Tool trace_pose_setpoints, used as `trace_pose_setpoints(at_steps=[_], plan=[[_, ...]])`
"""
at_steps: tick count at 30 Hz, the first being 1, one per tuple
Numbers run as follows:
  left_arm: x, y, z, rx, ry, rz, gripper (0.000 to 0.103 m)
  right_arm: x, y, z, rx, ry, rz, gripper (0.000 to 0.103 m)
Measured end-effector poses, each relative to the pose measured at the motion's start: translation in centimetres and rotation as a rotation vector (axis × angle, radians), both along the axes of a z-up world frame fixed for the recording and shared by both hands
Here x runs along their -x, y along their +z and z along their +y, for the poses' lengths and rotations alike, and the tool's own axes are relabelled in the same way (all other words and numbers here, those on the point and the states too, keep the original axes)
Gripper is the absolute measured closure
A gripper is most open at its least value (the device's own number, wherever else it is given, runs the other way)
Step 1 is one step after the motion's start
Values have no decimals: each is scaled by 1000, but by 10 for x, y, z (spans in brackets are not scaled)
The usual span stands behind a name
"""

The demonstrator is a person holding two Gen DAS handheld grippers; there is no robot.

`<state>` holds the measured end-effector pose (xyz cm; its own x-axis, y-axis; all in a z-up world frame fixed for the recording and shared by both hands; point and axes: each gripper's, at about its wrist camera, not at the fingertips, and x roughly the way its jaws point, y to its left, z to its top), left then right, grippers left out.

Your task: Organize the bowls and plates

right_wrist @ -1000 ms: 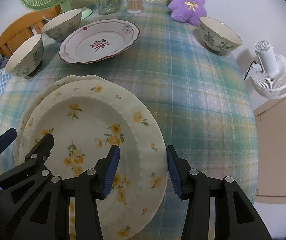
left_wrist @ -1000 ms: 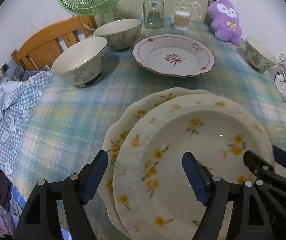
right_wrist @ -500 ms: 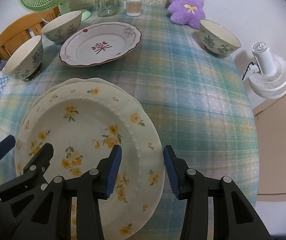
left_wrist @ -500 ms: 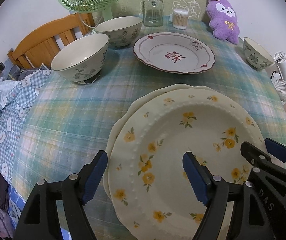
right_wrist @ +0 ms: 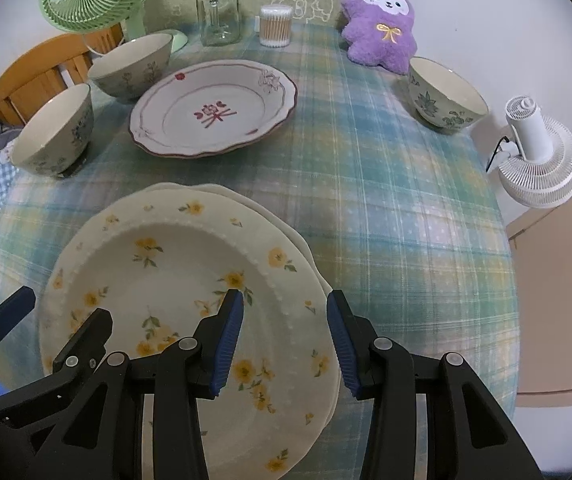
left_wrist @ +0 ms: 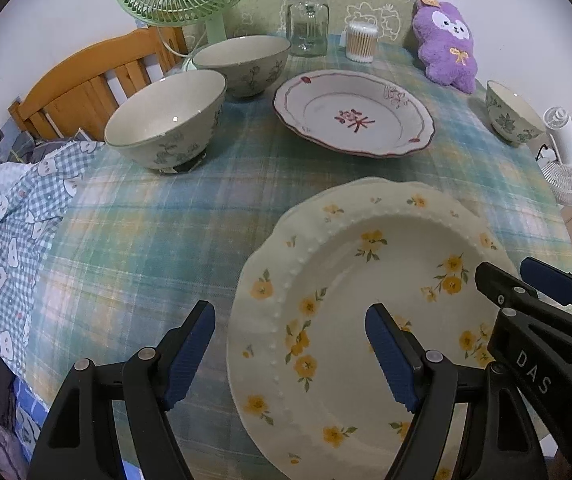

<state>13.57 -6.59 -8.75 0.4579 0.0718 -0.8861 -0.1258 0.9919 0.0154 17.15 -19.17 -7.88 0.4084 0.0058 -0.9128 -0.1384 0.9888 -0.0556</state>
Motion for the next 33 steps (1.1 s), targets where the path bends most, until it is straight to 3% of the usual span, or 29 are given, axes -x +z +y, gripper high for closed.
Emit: trace_pose_setpoints(at_steps=[8, 12, 20, 33], plan=[[2, 29, 12, 21, -3, -61, 22, 7, 36, -6, -55, -44, -77, 33], [1, 50, 18, 39, 2, -101, 17, 9, 59, -8, -73, -57, -124, 32], [-7, 80, 18, 39, 12, -169, 17, -1, 97, -7, -72, -43, -222, 32], [-57, 92, 16, 27, 53, -182, 17, -64, 102, -6, -143, 43, -234, 32]])
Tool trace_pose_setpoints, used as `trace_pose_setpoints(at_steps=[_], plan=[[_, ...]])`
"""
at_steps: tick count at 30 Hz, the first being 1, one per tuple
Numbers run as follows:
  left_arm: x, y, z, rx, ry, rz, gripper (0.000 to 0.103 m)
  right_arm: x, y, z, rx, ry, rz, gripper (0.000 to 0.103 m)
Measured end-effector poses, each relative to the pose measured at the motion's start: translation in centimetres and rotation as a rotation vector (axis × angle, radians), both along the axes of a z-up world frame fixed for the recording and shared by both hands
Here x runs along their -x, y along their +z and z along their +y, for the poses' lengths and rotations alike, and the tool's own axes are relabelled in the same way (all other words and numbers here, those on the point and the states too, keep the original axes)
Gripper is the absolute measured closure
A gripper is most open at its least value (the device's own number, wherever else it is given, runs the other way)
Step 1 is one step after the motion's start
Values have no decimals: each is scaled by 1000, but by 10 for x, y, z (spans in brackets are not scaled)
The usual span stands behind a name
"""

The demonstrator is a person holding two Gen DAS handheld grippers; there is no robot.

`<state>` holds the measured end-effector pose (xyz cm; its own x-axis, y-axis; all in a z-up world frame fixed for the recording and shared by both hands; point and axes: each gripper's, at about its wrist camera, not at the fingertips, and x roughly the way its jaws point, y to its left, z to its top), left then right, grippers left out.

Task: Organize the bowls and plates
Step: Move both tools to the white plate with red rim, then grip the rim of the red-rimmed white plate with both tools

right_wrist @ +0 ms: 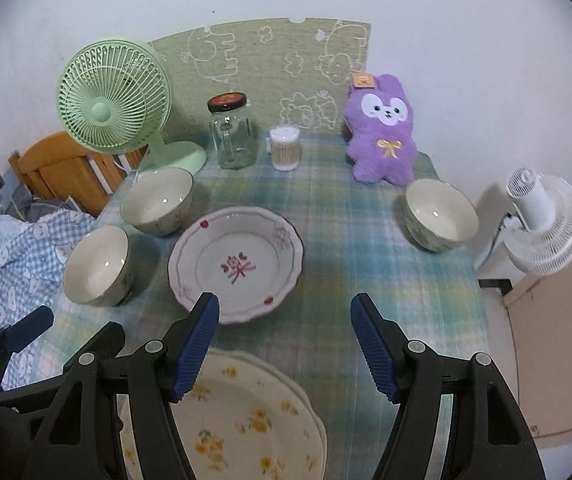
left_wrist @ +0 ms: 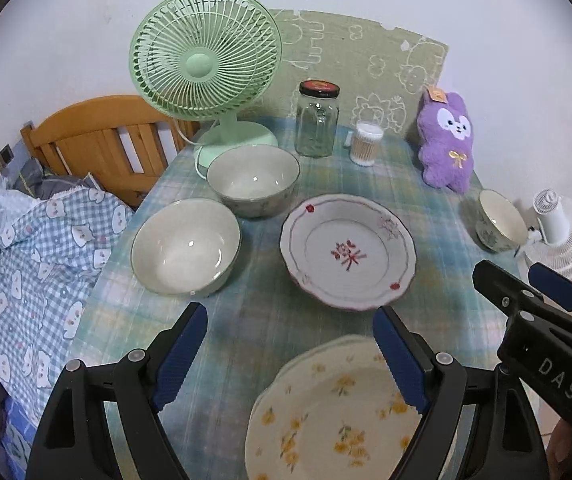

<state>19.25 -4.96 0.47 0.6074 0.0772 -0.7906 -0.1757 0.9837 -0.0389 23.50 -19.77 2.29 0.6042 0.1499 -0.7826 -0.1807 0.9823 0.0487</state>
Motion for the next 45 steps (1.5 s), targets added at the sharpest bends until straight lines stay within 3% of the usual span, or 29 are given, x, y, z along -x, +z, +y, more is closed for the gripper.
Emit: trace_pose_setpoints(at_steps=[16, 33, 41, 45], plan=[[-69, -18, -20, 17, 62, 0, 19, -87, -24, -4, -21, 102, 35, 32], [-120, -82, 0, 11, 183, 89, 25, -150, -100, 27, -8, 175, 122, 32], [-130, -109, -1, 15, 172, 149, 32, -162, -124, 26, -12, 160, 179, 32], [-134, -118, 1, 15, 178, 186, 48, -165, -132, 27, -7, 156, 196, 32]])
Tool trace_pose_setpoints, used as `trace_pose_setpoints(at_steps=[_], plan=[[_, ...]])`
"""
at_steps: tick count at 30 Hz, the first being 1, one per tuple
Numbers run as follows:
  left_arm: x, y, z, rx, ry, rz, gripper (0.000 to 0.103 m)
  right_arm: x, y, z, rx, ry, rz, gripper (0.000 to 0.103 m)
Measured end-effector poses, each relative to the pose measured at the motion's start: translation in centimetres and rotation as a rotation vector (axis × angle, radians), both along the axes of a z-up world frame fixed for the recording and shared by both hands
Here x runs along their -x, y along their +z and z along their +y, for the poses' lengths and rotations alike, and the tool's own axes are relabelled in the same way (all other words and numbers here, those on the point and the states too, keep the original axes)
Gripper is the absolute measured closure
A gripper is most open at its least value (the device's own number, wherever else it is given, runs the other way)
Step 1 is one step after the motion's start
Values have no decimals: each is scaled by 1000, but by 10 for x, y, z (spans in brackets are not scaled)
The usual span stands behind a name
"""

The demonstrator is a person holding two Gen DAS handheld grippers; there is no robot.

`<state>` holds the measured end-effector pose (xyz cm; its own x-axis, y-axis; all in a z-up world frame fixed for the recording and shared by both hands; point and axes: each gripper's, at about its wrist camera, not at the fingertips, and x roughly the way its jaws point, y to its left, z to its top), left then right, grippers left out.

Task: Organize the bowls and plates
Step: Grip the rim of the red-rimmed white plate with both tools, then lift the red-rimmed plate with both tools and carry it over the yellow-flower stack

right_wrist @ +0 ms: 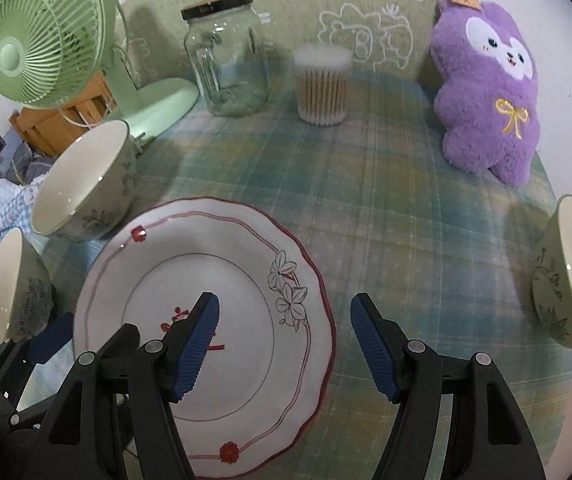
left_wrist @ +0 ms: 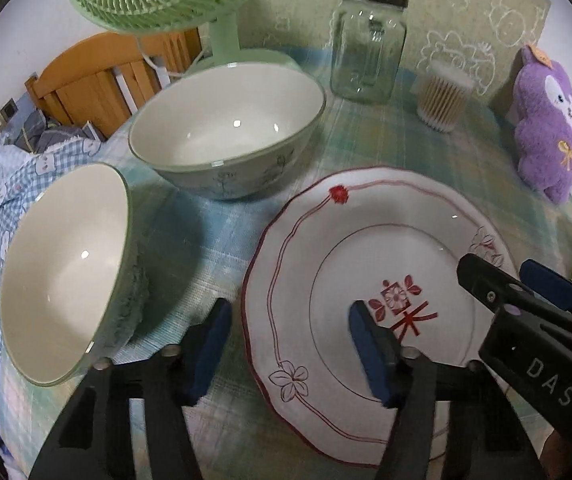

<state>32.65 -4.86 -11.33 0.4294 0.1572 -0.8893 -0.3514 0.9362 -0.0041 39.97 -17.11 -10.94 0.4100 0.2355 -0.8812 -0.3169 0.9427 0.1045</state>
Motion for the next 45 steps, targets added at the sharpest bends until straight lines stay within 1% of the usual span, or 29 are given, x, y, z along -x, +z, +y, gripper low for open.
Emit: trace_pose_setpoints(at_steps=[2, 4, 6, 8, 10, 11, 12, 15, 16, 21, 25, 28, 33, 39, 45], plan=[[-2, -4, 2, 15, 9, 17, 53, -2, -4, 2, 6, 3, 7, 32], [-4, -3, 4, 27, 12, 9, 57, -4, -7, 4, 9, 7, 11, 32], [-6, -3, 5, 23, 8, 8, 59, -7, -11, 5, 11, 10, 15, 32], [-8, -3, 6, 24, 9, 9, 59, -10, -14, 7, 10, 11, 18, 36], [-11, -3, 7, 25, 13, 10, 59, -14, -18, 8, 8, 10, 26, 38], [-12, -3, 7, 22, 15, 10, 59, -17, -20, 8, 7, 8, 30, 43], [-13, -3, 7, 20, 15, 10, 59, -18, -21, 8, 7, 7, 34, 46], [-13, -3, 6, 12, 17, 12, 59, -21, -22, 6, -21, 1, 37, 50], [-13, -3, 6, 9, 17, 14, 59, -21, -22, 7, -24, 6, 36, 53], [-16, -2, 4, 3, 9, 31, 59, -17, -21, 5, -10, -15, 35, 54], [-15, 0, -6, -10, -25, 34, 59, -12, -21, -8, -1, -41, 46, 54], [-15, 0, -15, -4, -36, 48, 59, -8, -19, -20, 11, -48, 49, 54], [-12, 2, -30, -5, -73, 44, 59, 2, -18, -36, 32, -77, 64, 54], [-10, 8, -42, -6, -107, 30, 59, 11, -18, -54, 6, -123, 101, 55], [-6, 17, -53, -22, -132, 16, 59, 22, 0, -64, 0, -150, 74, 54]])
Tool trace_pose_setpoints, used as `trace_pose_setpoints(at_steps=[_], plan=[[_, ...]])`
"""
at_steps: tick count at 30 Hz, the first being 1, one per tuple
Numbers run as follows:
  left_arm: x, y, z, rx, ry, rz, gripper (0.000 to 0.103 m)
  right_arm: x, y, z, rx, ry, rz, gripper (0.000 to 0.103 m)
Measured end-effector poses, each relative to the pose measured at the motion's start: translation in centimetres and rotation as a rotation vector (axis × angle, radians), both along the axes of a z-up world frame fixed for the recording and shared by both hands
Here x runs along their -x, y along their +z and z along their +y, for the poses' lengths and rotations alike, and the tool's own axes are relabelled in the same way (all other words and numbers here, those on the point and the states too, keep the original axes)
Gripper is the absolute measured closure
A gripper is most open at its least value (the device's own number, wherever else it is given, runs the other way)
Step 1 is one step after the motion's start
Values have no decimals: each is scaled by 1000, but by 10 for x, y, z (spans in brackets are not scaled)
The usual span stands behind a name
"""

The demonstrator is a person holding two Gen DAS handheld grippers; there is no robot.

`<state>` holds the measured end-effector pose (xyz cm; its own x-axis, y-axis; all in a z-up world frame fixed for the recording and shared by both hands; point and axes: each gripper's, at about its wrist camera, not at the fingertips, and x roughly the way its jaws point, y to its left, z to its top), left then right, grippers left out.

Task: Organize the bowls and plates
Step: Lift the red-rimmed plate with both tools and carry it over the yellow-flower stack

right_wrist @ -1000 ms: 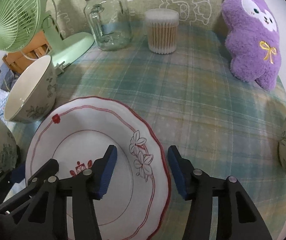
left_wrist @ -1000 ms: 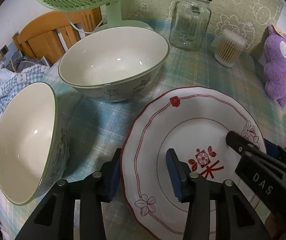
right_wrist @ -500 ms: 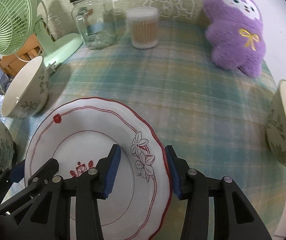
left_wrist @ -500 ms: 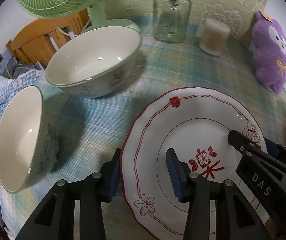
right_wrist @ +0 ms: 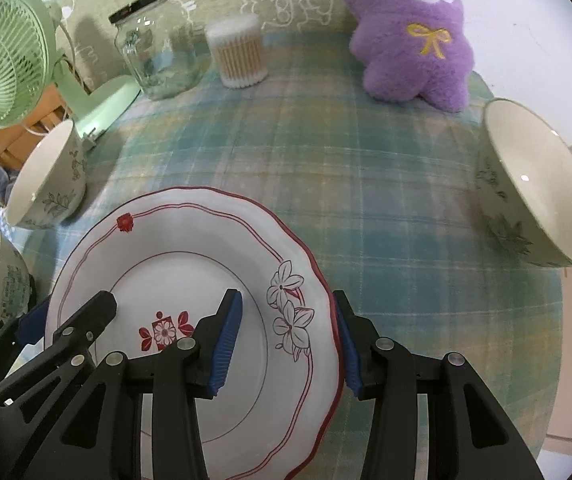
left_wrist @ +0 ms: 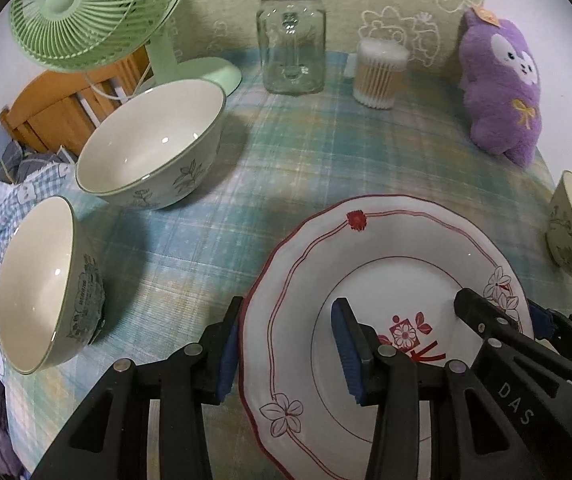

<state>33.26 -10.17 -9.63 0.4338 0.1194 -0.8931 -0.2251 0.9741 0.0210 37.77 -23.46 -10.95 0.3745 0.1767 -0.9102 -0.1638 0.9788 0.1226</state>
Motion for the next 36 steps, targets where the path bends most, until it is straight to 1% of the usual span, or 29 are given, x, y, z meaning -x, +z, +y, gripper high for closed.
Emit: trace_pose_setpoints(at_steps=[10, 19, 23, 31, 36], plan=[[15, 25, -10, -4, -55, -34, 59, 21, 33, -14, -11, -48, -49, 54], [42, 48, -12, 1, -103, -63, 59, 59, 60, -17, 4, -90, -74, 54], [56, 57, -12, -10, -140, -78, 59, 78, 68, -14, 15, -110, -79, 54], [85, 67, -1, 13, -188, -89, 59, 117, 82, -3, 38, -148, -90, 54], [105, 67, 8, 28, -222, -80, 59, 143, 88, 5, 47, -177, -97, 54]])
